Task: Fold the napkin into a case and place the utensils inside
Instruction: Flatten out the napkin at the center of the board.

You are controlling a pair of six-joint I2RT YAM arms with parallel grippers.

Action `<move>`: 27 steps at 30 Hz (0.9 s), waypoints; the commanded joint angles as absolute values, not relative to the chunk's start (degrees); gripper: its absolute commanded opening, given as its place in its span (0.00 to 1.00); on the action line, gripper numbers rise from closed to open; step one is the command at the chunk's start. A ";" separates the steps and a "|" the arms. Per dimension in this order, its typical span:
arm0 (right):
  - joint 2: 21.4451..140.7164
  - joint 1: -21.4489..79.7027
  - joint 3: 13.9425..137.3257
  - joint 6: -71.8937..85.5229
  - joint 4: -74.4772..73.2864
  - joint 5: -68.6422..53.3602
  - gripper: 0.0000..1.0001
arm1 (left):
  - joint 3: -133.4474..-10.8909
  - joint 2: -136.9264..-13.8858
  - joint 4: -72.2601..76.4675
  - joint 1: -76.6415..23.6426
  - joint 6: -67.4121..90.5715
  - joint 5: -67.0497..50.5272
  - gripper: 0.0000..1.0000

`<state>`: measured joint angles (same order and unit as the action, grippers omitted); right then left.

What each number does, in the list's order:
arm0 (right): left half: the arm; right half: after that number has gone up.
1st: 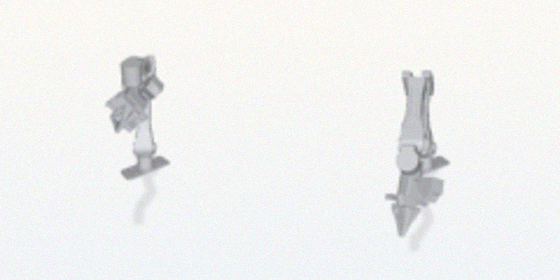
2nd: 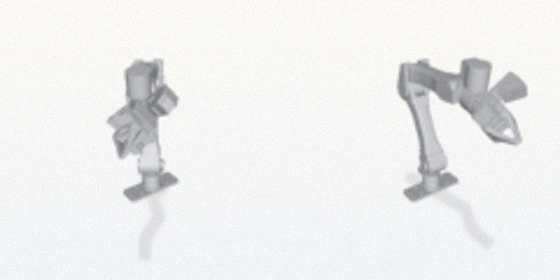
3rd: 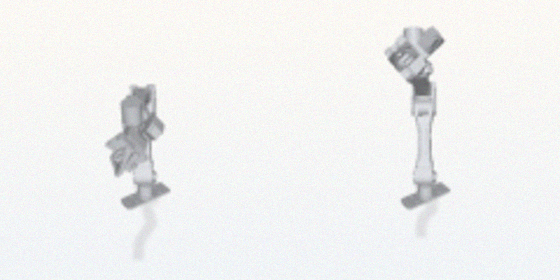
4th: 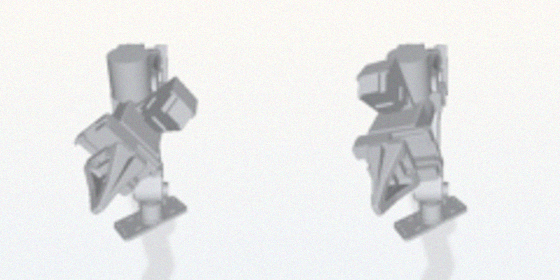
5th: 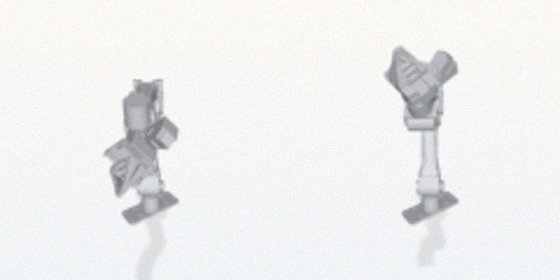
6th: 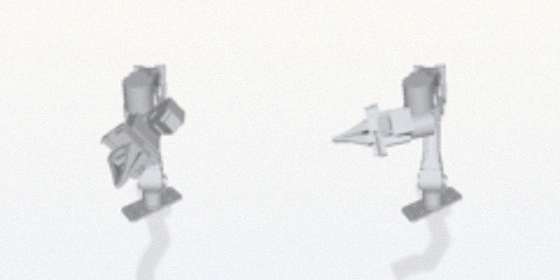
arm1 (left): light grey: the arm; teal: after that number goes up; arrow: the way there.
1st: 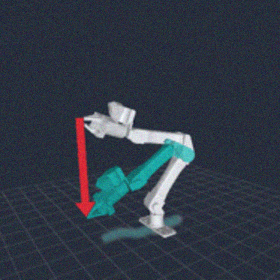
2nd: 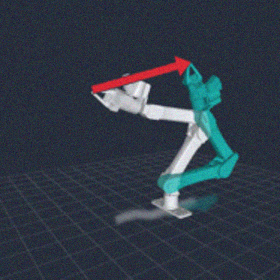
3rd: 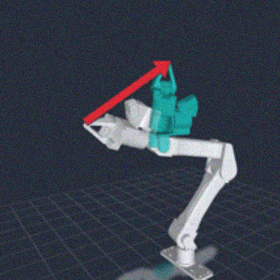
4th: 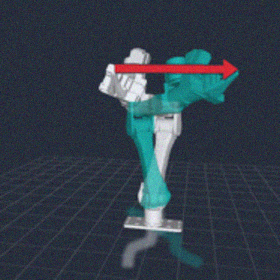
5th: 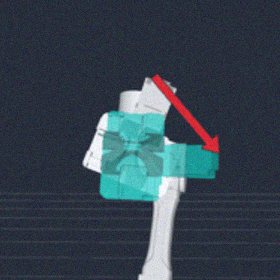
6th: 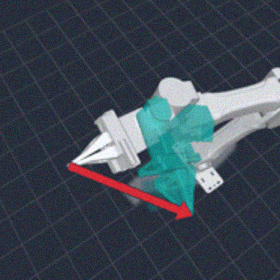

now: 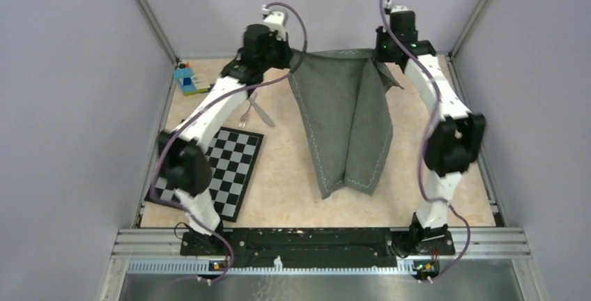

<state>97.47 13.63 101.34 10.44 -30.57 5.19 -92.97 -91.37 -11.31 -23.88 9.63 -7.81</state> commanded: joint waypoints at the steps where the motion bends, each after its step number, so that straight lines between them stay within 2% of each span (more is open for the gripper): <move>1: 120.66 8.34 120.99 6.10 -47.06 1.95 0.40 | -108.35 -113.75 -20.32 -21.70 5.72 8.44 0.19; 2: 122.10 8.28 122.86 5.30 -48.22 4.68 0.53 | -113.87 -118.84 -23.67 -21.36 6.01 9.99 0.40; 3: 122.83 8.31 124.65 4.71 -50.25 6.94 0.58 | -118.51 -122.09 -27.02 -21.12 6.04 10.42 0.52; 5: 123.03 8.50 127.19 4.91 -53.67 9.15 0.61 | -122.83 -124.15 -29.71 -21.18 6.03 10.38 0.73; 8: 118.13 9.02 119.48 7.08 -51.44 12.00 0.62 | -114.32 -118.68 -25.35 -21.18 9.08 5.56 0.94; 12: 106.33 8.81 98.97 12.48 -40.92 7.76 0.67 | -95.11 -105.70 -15.28 -22.00 17.48 -9.62 0.99; 15: 97.91 8.71 81.60 19.04 -33.46 -1.63 0.68 | -83.16 -99.39 -11.71 -23.09 25.21 -18.66 0.99; 19: 86.29 8.75 65.06 26.87 -27.30 -8.34 0.73 | -67.41 -91.26 -6.72 -25.32 36.24 -25.36 0.98; 23: 79.76 8.73 56.32 30.67 -31.59 -10.67 0.75 | -54.83 -83.33 -4.37 -32.87 47.61 -19.62 0.97; 27: 72.42 8.70 47.73 33.33 -33.76 -9.29 0.75 | -46.77 -79.98 -3.84 -43.23 59.61 -9.76 0.91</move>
